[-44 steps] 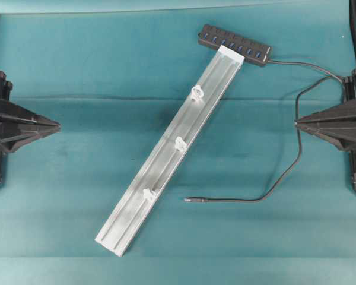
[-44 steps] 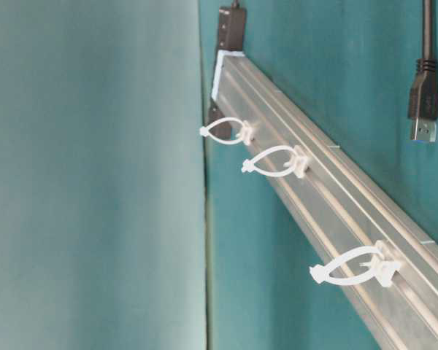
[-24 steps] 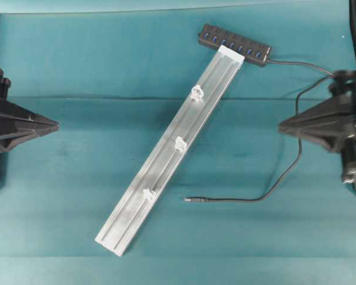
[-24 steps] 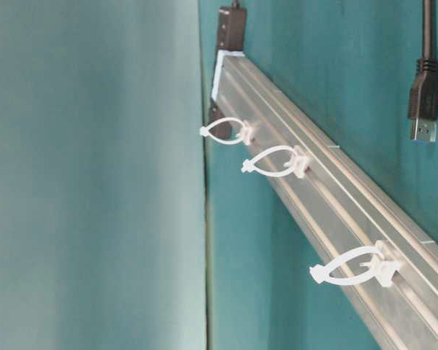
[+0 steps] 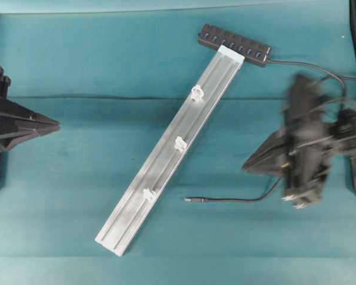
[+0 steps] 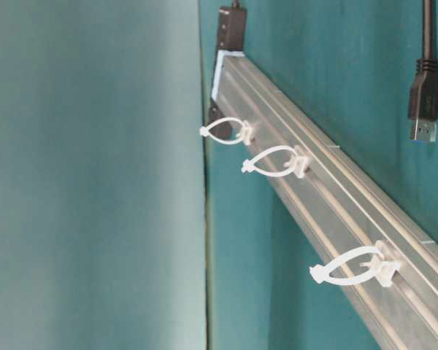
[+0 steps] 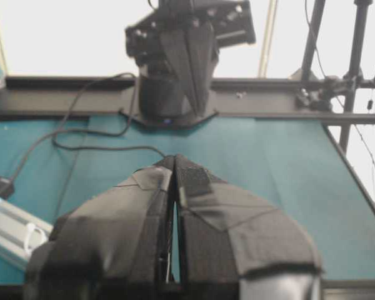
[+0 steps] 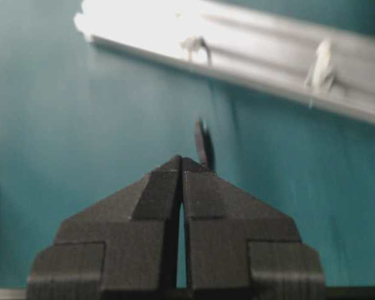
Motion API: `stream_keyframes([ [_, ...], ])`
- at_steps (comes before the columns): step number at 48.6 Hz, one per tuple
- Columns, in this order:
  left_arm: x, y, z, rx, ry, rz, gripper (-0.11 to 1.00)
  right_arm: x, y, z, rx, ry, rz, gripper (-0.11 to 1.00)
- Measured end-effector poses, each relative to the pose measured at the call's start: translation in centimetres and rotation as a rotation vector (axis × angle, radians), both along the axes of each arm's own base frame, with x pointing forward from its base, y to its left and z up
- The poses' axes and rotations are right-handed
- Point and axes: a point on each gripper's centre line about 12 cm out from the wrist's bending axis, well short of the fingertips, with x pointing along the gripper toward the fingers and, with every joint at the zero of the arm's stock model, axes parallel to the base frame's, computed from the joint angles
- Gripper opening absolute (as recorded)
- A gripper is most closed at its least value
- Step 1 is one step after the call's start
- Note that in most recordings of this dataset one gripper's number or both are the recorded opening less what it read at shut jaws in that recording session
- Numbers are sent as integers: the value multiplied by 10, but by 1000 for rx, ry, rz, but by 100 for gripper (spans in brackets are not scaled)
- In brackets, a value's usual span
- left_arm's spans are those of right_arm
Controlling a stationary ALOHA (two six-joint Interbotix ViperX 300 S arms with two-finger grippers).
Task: Pass the USB cable through three rings with both arms.
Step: 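Move the right gripper from rest toward the black USB cable plug, then lower the right gripper and grasp the black cable near its plug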
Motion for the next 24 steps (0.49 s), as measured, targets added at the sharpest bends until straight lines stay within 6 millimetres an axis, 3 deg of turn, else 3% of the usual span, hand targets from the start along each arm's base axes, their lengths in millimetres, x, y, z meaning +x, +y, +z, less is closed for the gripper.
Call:
stream_keyframes([
  [15,1,2,3,-3,-3,10,-1,31,4,-44,-45,380,51,0],
  [24,2,5,2,-3,-1,23,-1,46,5,-67,-56,467,57,3],
])
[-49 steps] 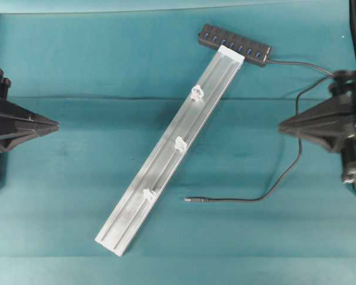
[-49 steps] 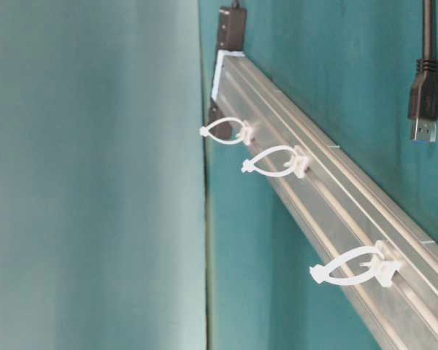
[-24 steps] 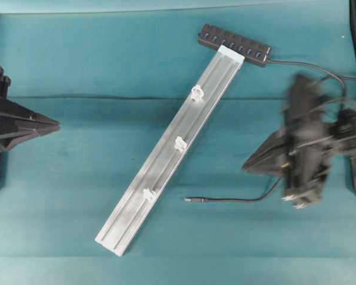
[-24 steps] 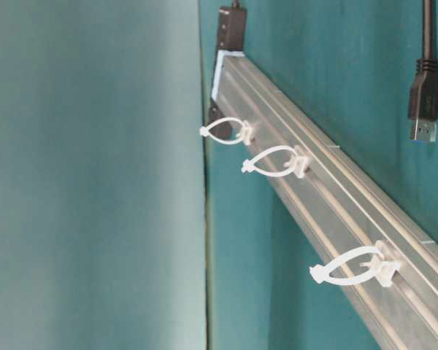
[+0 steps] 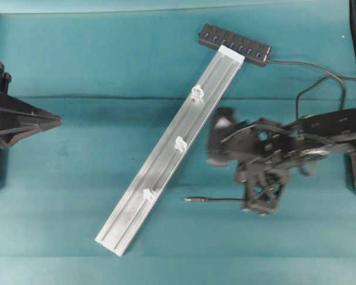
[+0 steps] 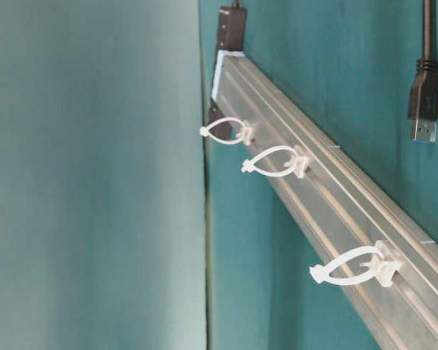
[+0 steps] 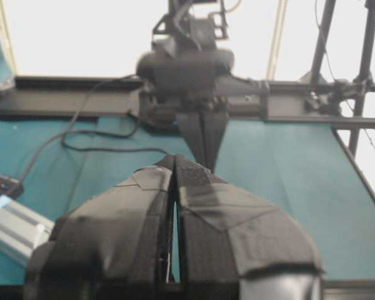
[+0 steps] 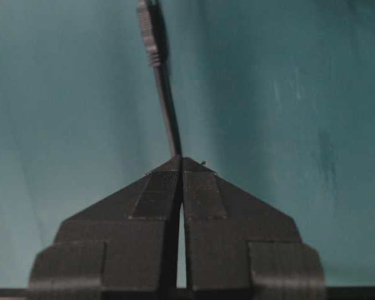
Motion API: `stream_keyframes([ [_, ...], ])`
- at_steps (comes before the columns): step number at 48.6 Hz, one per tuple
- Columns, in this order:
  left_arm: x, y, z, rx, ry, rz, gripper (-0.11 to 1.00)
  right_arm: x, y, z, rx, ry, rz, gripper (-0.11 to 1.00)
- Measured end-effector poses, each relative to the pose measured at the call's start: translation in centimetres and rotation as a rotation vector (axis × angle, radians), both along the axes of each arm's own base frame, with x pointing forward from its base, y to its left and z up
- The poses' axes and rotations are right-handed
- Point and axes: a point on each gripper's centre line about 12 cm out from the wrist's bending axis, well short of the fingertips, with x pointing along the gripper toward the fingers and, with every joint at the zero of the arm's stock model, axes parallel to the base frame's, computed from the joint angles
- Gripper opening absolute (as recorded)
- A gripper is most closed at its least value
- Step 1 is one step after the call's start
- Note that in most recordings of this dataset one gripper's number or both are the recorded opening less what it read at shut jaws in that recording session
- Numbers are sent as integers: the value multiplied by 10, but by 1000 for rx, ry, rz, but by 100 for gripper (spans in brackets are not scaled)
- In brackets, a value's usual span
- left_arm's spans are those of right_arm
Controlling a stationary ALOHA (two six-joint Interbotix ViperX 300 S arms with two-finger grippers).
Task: Pass the USB cable through three rings with both arms.
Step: 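Lower the right gripper and grasp the black cable near its plug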
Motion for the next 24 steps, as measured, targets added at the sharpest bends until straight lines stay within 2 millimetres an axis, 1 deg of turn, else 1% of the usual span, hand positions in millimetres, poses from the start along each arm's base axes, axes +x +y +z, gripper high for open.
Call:
stream_keyframes([
  [3,0,0,0,0,0,0,-1,5,0,-8,-2,23,1,9],
  [6,0,0,0,-2,-2,1,-1,7,0,-15,-5,44,2,18],
  [9,0,0,0,-2,0,1,-1,9,1,-22,-6,62,2,34],
  [15,0,0,0,-3,-2,1,-1,10,0,-32,-10,87,4,70],
  [18,0,0,1,-3,-2,1,-1,11,0,-34,-17,91,9,84],
  [20,0,0,1,-3,-2,0,-1,11,0,-35,-28,92,17,87],
  [24,0,0,1,-2,-2,1,-1,11,2,-38,-59,89,46,84],
])
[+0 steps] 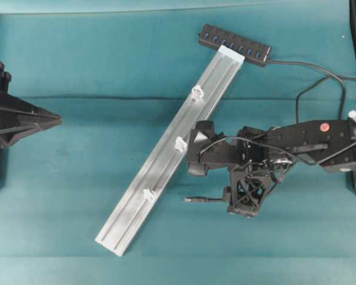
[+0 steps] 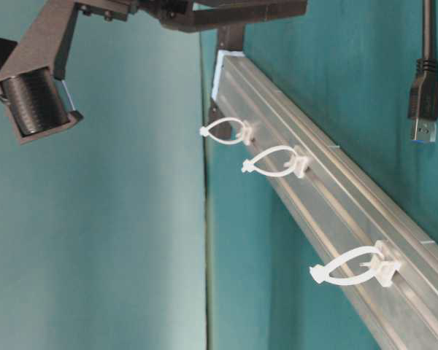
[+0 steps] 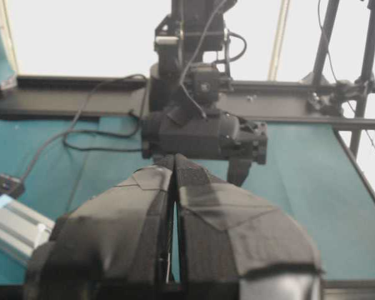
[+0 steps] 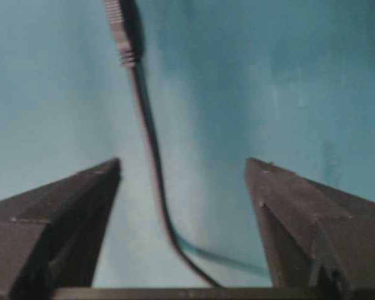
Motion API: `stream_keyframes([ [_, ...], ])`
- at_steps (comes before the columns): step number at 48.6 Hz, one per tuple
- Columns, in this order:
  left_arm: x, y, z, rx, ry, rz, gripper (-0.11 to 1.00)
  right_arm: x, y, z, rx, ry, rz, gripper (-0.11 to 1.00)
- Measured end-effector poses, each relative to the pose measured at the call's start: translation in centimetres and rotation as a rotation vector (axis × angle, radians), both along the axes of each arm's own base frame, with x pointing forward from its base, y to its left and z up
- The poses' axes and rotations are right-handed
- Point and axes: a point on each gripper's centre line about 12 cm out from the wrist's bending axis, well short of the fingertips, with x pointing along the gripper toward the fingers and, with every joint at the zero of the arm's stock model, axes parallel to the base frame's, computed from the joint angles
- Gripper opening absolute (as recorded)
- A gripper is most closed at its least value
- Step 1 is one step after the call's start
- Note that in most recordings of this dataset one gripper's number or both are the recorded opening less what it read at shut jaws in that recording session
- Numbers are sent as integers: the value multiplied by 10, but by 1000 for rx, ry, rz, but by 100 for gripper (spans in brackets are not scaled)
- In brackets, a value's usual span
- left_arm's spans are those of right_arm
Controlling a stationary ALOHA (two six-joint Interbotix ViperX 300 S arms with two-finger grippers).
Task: Pass the USB cable through three rings with both arms.
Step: 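Lower the right gripper and grasp the black cable near its plug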
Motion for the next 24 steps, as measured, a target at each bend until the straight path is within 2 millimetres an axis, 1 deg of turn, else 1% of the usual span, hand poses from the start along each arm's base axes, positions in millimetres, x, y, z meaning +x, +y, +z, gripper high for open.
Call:
stream_keyframes([
  [12,0,0,0,-2,0,0,-1,5,12,-12,-59,-16,90,83],
  [24,-2,0,1,-2,-6,-1,-1,11,20,-26,-63,-19,116,82],
])
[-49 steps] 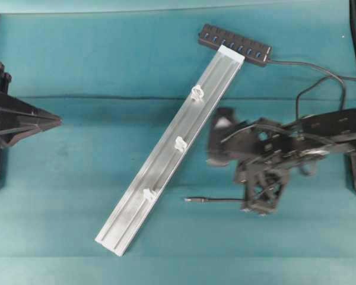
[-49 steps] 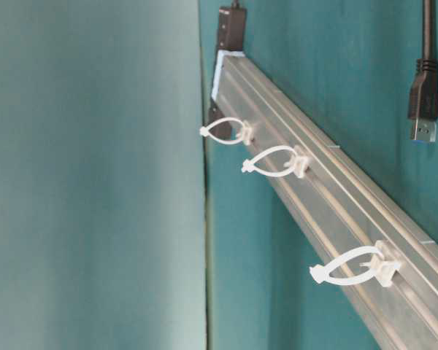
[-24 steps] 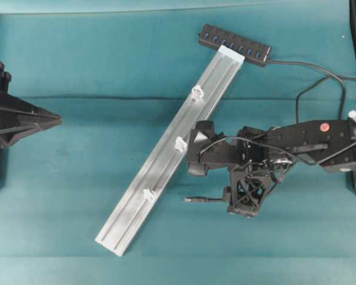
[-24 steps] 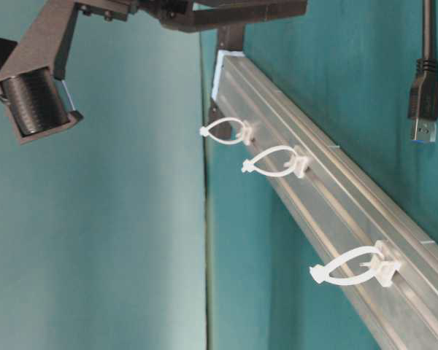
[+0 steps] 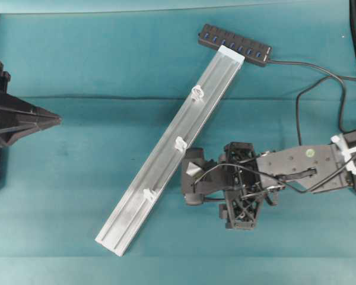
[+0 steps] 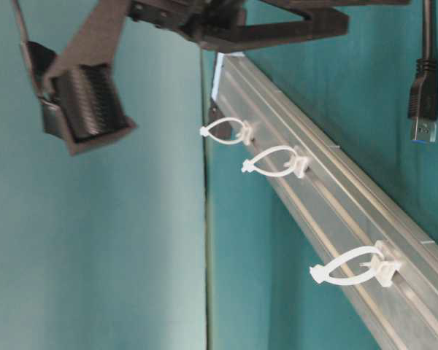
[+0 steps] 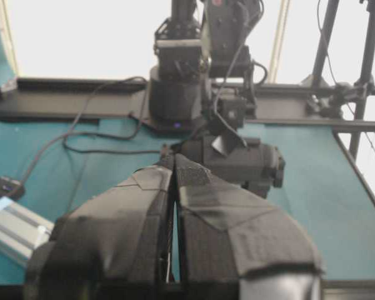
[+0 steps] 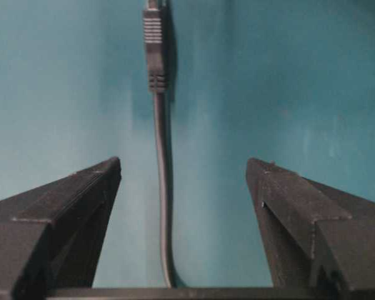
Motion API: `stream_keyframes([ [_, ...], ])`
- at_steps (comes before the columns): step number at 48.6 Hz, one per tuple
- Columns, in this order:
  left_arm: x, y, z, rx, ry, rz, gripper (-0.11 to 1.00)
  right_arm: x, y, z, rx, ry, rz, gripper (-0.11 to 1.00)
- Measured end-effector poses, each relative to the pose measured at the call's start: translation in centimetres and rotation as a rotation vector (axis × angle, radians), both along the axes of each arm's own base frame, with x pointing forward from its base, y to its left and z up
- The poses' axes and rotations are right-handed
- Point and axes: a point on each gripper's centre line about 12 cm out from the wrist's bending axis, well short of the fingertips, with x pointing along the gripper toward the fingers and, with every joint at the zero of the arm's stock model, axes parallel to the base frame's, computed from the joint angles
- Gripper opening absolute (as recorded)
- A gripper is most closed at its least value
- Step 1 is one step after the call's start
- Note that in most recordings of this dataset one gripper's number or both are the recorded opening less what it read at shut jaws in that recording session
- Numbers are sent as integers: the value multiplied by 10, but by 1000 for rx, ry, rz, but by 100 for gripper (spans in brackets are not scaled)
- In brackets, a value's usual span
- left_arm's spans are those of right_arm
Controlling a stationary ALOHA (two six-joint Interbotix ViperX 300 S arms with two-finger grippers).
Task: Pass the USB cable through three rings with both arms.
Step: 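Lower the right gripper and grasp the black cable near its plug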
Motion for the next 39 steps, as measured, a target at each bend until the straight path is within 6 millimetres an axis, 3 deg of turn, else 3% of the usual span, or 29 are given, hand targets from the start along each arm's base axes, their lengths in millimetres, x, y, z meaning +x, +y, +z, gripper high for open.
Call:
stream_keyframes([
  [21,-5,0,4,2,-15,-1,-1,4,3,-29,-4,30,7,80],
  [31,-5,0,2,3,2,-1,-1,4,4,-31,-6,32,11,77],
  [36,-5,0,2,6,3,1,-1,4,4,-31,-6,33,11,70],
  [39,-5,1,2,5,5,4,-1,4,5,-32,-5,35,12,60],
])
